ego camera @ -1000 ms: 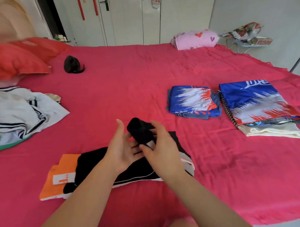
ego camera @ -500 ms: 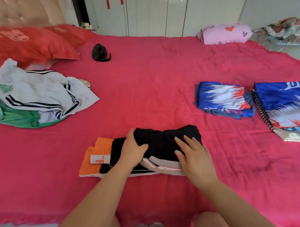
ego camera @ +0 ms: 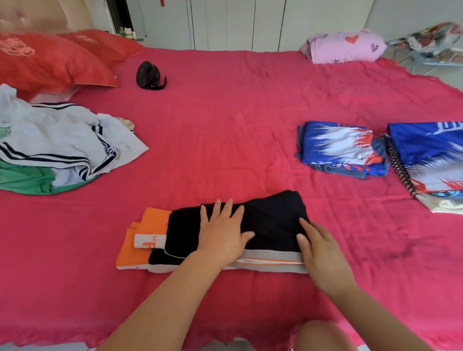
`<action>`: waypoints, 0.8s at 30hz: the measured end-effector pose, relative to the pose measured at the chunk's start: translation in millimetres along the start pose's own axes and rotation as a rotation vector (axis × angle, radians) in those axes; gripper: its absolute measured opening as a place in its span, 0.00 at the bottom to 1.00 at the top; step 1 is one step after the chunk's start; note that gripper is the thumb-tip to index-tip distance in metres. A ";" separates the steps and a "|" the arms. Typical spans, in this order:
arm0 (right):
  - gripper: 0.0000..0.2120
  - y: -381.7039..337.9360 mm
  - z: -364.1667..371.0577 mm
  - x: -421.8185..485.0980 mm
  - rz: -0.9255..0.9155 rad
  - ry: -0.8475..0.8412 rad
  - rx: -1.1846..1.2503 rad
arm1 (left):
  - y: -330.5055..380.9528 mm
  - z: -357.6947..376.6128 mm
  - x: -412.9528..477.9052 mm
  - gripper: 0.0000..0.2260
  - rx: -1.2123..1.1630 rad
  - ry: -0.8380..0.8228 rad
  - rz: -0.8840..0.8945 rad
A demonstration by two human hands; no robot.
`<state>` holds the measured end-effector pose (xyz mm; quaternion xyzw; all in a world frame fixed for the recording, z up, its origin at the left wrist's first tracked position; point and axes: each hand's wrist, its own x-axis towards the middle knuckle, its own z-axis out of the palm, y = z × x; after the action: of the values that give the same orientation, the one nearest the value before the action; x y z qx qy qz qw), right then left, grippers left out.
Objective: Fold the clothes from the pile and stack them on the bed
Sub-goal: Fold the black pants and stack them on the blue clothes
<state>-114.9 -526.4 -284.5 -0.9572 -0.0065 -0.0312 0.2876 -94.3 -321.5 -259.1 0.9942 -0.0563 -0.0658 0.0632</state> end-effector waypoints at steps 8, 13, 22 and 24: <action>0.17 4.9 -17.5 13.0 0.153 -0.040 0.129 | 62.3 14.0 -6.9 0.41 -0.146 0.014 0.225; 0.16 5.1 -38.7 38.6 0.354 -0.362 0.554 | 89.6 40.6 -25.0 0.49 -0.024 0.174 0.166; 0.15 -26.3 -51.6 64.4 0.412 -0.469 0.751 | 84.8 16.9 -31.4 0.29 -0.466 0.444 0.172; 0.17 -41.3 -48.4 67.2 0.378 -0.455 0.835 | 71.4 5.0 -39.3 0.29 -0.637 0.491 0.161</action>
<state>-51.8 -519.0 -217.1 -0.7277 0.0926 0.2357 0.6375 -141.1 -387.7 -249.6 0.9034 -0.0942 0.1647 0.3845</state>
